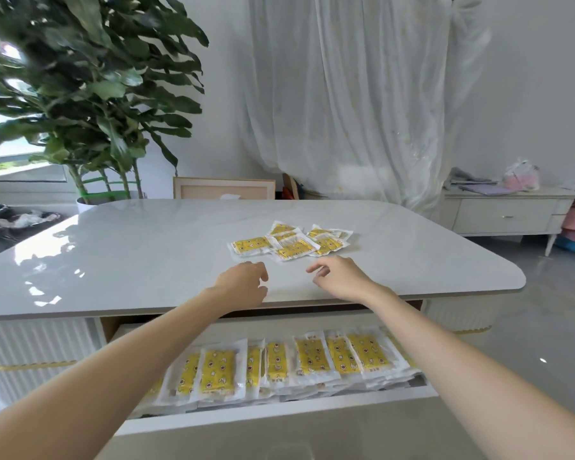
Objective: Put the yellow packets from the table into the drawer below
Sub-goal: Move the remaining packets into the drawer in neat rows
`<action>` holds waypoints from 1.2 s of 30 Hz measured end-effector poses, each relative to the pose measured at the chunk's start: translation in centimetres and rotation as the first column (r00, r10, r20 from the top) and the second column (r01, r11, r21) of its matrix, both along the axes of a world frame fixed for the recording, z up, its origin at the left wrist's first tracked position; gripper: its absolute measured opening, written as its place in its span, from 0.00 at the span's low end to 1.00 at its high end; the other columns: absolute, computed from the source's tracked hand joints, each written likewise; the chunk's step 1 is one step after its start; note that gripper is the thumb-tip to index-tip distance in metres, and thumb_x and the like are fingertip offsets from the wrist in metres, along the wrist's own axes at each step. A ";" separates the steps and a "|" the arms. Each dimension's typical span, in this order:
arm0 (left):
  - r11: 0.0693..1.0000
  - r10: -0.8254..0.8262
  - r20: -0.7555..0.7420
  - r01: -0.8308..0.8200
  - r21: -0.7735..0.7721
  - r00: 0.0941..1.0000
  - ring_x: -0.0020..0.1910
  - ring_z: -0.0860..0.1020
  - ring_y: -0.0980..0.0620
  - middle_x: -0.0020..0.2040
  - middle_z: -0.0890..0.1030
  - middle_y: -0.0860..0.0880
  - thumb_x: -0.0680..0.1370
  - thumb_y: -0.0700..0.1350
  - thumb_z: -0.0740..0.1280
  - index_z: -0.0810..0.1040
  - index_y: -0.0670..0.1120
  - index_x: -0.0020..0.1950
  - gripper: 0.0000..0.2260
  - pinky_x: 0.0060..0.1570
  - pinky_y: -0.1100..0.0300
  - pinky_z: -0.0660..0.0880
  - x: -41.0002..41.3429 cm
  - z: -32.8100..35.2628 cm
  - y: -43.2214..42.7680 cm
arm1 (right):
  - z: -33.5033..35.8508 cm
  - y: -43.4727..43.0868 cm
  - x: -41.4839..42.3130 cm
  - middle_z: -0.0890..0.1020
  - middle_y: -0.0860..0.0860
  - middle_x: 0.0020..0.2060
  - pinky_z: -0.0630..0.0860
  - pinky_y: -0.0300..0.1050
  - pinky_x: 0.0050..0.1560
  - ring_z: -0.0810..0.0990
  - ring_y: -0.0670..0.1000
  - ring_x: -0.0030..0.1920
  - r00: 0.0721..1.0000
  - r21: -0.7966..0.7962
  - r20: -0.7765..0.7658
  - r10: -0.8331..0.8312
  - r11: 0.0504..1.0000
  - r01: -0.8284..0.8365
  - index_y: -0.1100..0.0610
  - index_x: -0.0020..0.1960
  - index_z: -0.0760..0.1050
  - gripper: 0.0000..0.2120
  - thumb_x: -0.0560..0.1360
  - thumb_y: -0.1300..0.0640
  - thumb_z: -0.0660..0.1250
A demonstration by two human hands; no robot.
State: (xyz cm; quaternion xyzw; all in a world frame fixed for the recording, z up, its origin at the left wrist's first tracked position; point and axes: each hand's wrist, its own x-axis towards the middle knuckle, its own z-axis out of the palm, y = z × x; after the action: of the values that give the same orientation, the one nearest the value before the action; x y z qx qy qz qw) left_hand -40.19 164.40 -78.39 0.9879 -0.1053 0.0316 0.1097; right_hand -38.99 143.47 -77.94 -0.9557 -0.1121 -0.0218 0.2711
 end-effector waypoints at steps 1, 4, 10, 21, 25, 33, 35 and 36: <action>1.000 0.019 -0.002 -0.019 0.001 1.000 0.62 0.73 0.47 0.65 0.73 0.48 0.79 0.47 0.59 0.69 0.48 0.67 0.16 0.59 0.54 0.72 0.6 -0.1 0.3 | -0.2 0.4 0.4 0.77 0.50 0.58 0.74 0.44 0.54 0.77 0.49 0.54 1.000 0.025 0.001 -0.004 1.000 0.004 0.50 0.64 0.75 0.16 0.78 0.59 0.58; 0.997 0.073 -0.021 -0.073 0.021 0.997 0.69 0.66 0.44 0.72 0.65 0.45 0.80 0.48 0.58 0.61 0.47 0.74 0.22 0.63 0.51 0.69 2.7 -0.2 1.0 | -1.4 2.0 2.2 0.70 0.50 0.68 0.72 0.47 0.60 0.70 0.51 0.65 0.999 -0.025 -0.026 0.030 0.999 -0.030 0.50 0.70 0.69 0.22 0.77 0.61 0.60; 0.984 0.179 -0.051 -0.178 0.023 0.983 0.74 0.58 0.42 0.77 0.53 0.45 0.81 0.54 0.53 0.53 0.49 0.77 0.26 0.70 0.46 0.59 7.1 -2.7 1.1 | -3.0 5.6 6.5 0.54 0.49 0.77 0.58 0.52 0.71 0.53 0.57 0.75 1.000 -0.149 0.001 0.016 0.989 -0.015 0.50 0.77 0.56 0.27 0.79 0.54 0.57; 0.965 0.260 0.000 -0.260 0.048 0.966 0.77 0.48 0.43 0.79 0.48 0.53 0.79 0.60 0.46 0.51 0.55 0.77 0.27 0.71 0.37 0.45 13.0 -4.9 1.6 | -5.3 7.3 12.3 0.50 0.47 0.78 0.49 0.57 0.75 0.45 0.53 0.78 0.995 -0.263 0.075 -0.062 0.962 0.079 0.50 0.78 0.51 0.31 0.79 0.38 0.49; 0.967 0.250 0.020 -0.250 0.052 0.968 0.77 0.52 0.47 0.78 0.52 0.52 0.79 0.60 0.47 0.53 0.54 0.77 0.27 0.73 0.44 0.49 12.4 -5.0 1.9 | -5.5 7.1 11.8 0.61 0.48 0.75 0.54 0.51 0.74 0.53 0.51 0.76 0.991 -0.215 0.132 -0.030 0.975 0.058 0.52 0.75 0.59 0.26 0.80 0.43 0.52; 0.966 0.240 0.035 -0.242 0.088 0.970 0.63 0.71 0.44 0.64 0.75 0.46 0.80 0.56 0.52 0.75 0.49 0.63 0.20 0.57 0.55 0.70 8.6 -2.5 2.9 | -3.4 5.8 8.7 0.79 0.46 0.57 0.71 0.46 0.58 0.75 0.50 0.59 0.999 -0.008 0.027 0.035 0.999 -0.035 0.49 0.58 0.76 0.13 0.78 0.47 0.58; 0.960 0.274 0.035 -0.276 0.052 0.961 0.55 0.75 0.44 0.58 0.78 0.45 0.79 0.51 0.54 0.78 0.45 0.57 0.17 0.47 0.58 0.70 7.8 -1.3 3.0 | -2.7 5.3 7.9 0.80 0.46 0.39 0.71 0.44 0.45 0.76 0.48 0.43 1.000 0.127 0.007 0.026 0.992 -0.027 0.51 0.44 0.78 0.12 0.77 0.47 0.59; 0.954 0.296 0.047 -0.298 0.029 0.954 0.53 0.76 0.45 0.56 0.79 0.46 0.78 0.49 0.56 0.79 0.45 0.56 0.15 0.44 0.59 0.68 7.6 -0.8 3.1 | -2.4 5.1 7.6 0.79 0.46 0.35 0.69 0.44 0.42 0.75 0.48 0.40 0.999 0.181 0.004 0.031 0.983 -0.032 0.54 0.40 0.78 0.14 0.77 0.47 0.61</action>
State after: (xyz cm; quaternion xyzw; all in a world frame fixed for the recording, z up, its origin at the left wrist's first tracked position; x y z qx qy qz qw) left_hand -32.63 167.52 -79.20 0.9934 0.0414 0.0666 0.0839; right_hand -31.41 148.57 -80.33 -0.9252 -0.1249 -0.0281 0.3571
